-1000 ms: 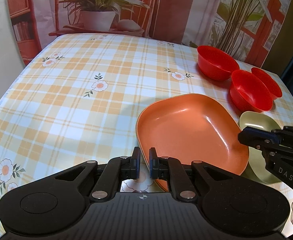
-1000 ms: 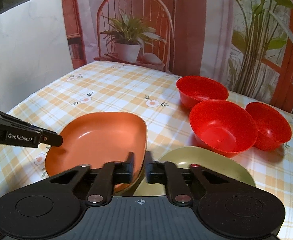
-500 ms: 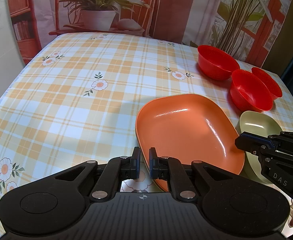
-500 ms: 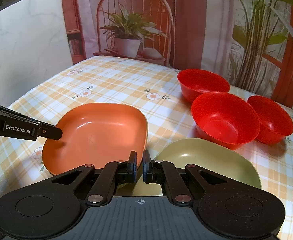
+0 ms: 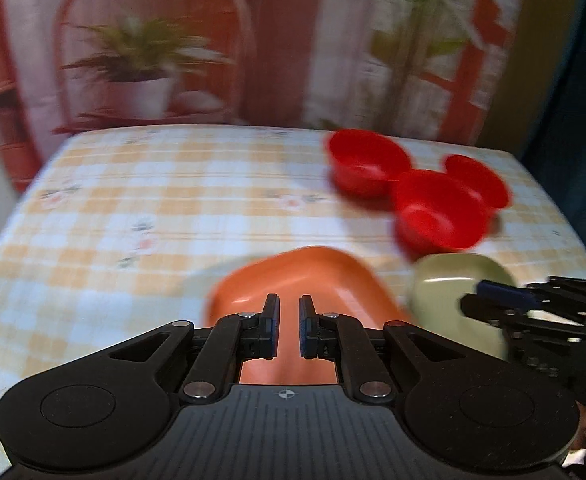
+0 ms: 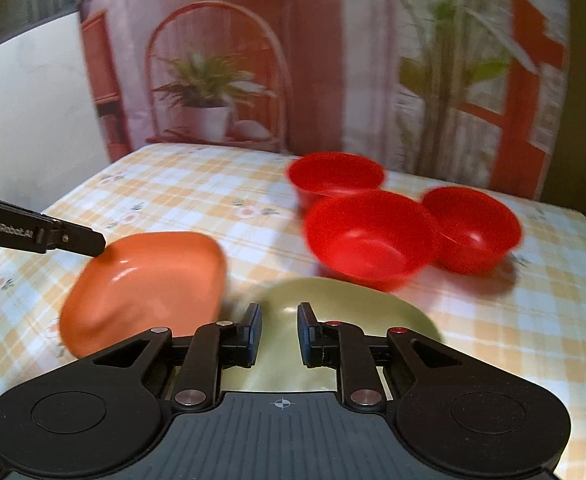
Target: Organize plates and bowls
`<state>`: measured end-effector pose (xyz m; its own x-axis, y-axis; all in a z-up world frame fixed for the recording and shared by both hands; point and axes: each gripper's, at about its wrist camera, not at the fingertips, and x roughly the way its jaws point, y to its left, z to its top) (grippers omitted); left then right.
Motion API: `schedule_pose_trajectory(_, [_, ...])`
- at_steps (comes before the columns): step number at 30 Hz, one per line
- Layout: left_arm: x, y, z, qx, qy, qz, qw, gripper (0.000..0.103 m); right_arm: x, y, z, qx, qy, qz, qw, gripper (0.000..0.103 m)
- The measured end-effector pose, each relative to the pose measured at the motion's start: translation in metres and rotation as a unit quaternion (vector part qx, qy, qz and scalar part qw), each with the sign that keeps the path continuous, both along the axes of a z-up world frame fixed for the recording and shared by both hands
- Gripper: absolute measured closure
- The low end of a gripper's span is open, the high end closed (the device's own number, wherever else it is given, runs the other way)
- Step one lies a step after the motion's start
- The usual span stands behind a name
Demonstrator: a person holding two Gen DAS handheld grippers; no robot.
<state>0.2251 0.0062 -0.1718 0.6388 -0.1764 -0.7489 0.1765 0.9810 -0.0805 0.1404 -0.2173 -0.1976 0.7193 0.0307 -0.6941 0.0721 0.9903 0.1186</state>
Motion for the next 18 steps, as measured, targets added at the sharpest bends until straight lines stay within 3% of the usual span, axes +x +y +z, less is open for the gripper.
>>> schedule_pose_trajectory(3, [0.008, -0.024, -0.002, -0.017, 0.010, -0.039, 0.9990, 0.092, -0.010, -0.014, -0.003, -0.007, 0.003, -0.031, 1.000, 0.083])
schedule_pose_trajectory(9, [0.015, -0.071, -0.021, -0.013, 0.020, -0.093, 0.9954, 0.092, -0.029, -0.032, -0.009, -0.013, -0.001, -0.074, 0.997, 0.077])
schedule_pose_trajectory(18, [0.022, -0.086, -0.042, 0.010, 0.036, -0.096, 0.9947, 0.092, -0.045, -0.050, -0.020, 0.004, 0.005, -0.108, 0.994, 0.077])
